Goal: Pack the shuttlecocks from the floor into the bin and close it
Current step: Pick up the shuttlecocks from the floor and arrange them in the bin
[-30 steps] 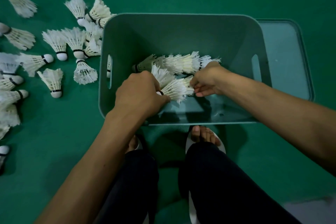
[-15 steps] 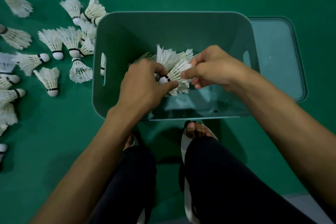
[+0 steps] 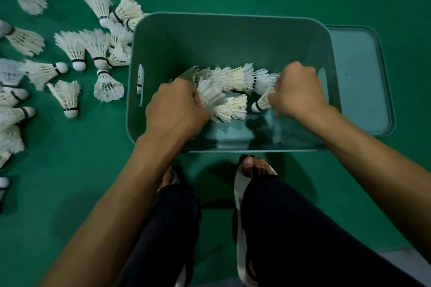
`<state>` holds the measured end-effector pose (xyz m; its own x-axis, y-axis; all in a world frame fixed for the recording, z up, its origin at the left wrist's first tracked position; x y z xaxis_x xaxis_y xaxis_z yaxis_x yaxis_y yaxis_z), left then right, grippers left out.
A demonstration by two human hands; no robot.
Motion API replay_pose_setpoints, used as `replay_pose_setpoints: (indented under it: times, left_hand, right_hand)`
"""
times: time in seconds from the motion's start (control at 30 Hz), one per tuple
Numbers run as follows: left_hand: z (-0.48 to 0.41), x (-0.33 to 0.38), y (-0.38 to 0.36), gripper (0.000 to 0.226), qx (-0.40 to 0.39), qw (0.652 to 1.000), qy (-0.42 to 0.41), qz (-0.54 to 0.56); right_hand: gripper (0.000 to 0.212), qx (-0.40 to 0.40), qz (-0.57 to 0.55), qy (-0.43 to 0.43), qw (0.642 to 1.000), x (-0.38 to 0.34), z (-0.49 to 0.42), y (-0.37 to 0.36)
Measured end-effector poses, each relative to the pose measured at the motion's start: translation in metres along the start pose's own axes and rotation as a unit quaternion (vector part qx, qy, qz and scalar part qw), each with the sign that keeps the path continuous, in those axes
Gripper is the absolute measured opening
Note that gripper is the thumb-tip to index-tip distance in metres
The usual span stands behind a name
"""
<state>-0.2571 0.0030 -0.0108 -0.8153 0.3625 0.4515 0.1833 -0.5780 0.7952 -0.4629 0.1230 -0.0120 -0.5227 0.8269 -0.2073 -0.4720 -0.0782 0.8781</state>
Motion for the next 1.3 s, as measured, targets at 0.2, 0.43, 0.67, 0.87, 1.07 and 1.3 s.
replay_pose_setpoints:
  times: [0.2, 0.43, 0.67, 0.87, 1.07, 1.3]
  left_hand:
    - [-0.001, -0.002, -0.003, 0.014, -0.031, 0.999, -0.004, -0.016]
    - [0.001, -0.003, -0.006, 0.008, -0.056, 0.998, -0.001, -0.015]
    - [0.0, -0.001, -0.007, 0.01, -0.075, 0.997, -0.008, -0.005]
    - [-0.003, 0.005, -0.008, 0.024, -0.064, 0.996, -0.051, 0.021]
    - [-0.003, 0.012, -0.005, 0.03, -0.046, 0.993, -0.097, 0.052]
    - [-0.012, 0.012, -0.026, 0.023, -0.15, 0.975, -0.129, -0.102]
  right_hand:
    - [0.01, -0.147, -0.261, -0.131, 0.945, 0.012, -0.014, -0.047]
    - [0.016, -0.256, -0.389, -0.231, 0.854, 0.007, -0.008, -0.078]
    - [0.015, -0.21, -0.2, -0.144, 0.946, -0.009, -0.009, -0.054]
    - [0.043, -0.066, -0.117, 0.098, 0.986, -0.052, 0.02, 0.008]
    - [0.013, -0.06, -0.094, 0.227, 0.968, -0.09, 0.05, 0.012]
    - [0.019, 0.09, 0.059, 0.101, 0.989, -0.045, 0.02, 0.051]
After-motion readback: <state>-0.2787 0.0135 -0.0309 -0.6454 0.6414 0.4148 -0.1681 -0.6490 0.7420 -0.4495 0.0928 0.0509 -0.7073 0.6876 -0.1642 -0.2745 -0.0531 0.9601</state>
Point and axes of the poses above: each hand's wrist, its own z-axis away from the middle knuckle, its own y-axis out of the back of the hand, x = y × z, the point moved 7 cm from there along -z, towards the middle knuckle, and after that the axes turned 6 degrees about -x, right-handed, at the moved point
